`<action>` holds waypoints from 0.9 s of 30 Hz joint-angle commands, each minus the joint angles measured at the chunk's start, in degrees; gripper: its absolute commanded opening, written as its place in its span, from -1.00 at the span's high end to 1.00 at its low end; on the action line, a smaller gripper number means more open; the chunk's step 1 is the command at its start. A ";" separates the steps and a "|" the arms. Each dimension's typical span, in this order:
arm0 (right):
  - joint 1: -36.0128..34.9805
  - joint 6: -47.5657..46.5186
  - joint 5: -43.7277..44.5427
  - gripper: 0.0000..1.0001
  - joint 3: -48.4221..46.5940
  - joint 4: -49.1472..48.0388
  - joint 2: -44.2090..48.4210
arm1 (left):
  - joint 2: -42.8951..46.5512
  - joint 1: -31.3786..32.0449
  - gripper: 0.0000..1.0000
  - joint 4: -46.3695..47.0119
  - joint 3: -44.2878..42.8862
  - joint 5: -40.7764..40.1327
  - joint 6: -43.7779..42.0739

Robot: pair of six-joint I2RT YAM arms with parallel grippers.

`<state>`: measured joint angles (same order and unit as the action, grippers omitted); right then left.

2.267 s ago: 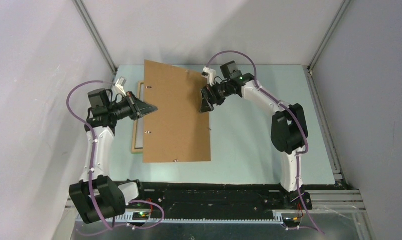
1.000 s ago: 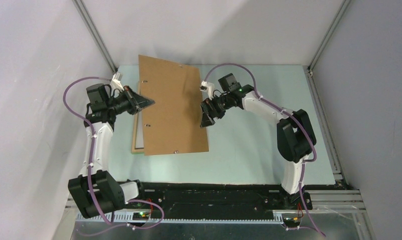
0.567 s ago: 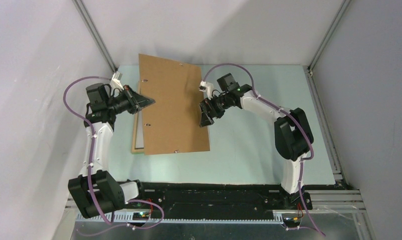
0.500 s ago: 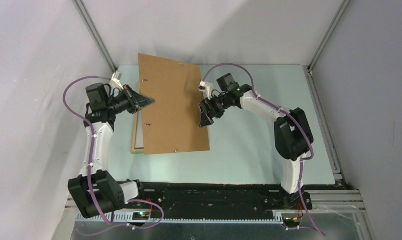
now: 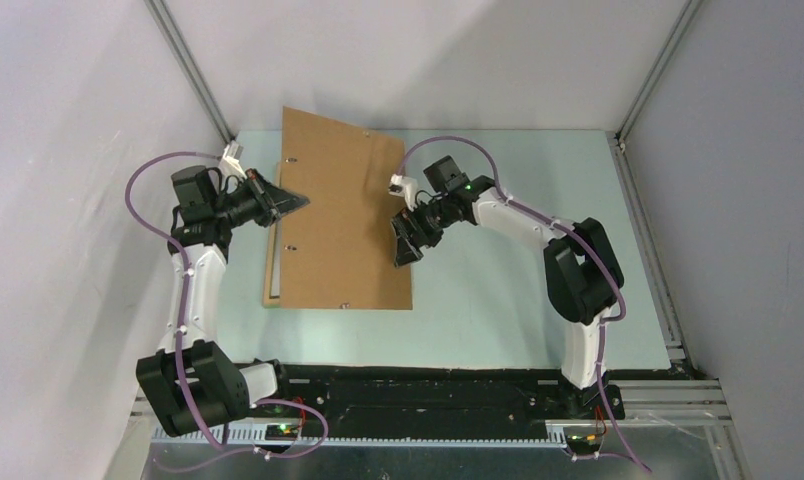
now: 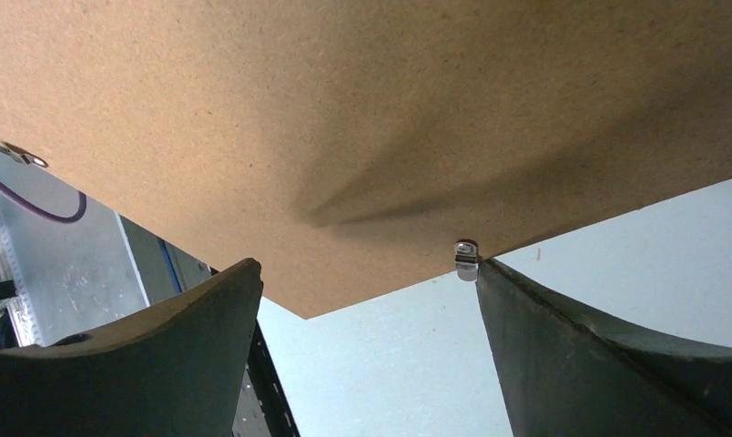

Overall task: Put the photo into the frame
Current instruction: Adjust the photo frame item.

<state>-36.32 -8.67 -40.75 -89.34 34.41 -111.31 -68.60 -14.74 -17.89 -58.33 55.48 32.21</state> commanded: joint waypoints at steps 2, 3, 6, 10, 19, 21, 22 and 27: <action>-1.26 -0.64 -0.57 -0.83 1.70 0.10 3.64 | 1.04 0.28 1.00 5.01 -2.27 0.53 2.65; -1.27 -0.76 -0.43 -0.83 2.13 0.16 3.82 | 1.06 0.27 1.00 5.22 -2.21 0.43 2.71; -1.37 -1.23 -0.24 -0.82 2.82 0.91 4.18 | 1.08 0.28 1.00 5.68 -1.99 0.25 2.98; -1.61 -2.56 0.05 -0.82 3.17 2.33 4.71 | 0.89 0.43 1.00 6.30 -2.01 0.53 3.14; 3.26 0.27 6.49 -0.81 0.99 2.29 7.46 | 0.25 0.17 1.00 7.35 -0.95 5.04 2.15; 4.88 0.98 6.70 -0.82 0.21 1.91 8.23 | 0.19 -0.32 1.00 8.52 0.15 6.44 2.94; 5.87 1.71 6.81 -0.81 0.17 1.64 8.76 | 0.30 -0.62 1.00 10.32 0.67 7.15 3.56; 9.18 5.45 5.45 -0.81 -0.30 -2.43 8.58 | 0.38 -1.59 1.00 14.65 3.22 8.19 6.44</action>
<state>-28.95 -6.72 -34.89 -86.91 35.48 -104.95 -68.97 -15.46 -10.20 -55.57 59.07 35.24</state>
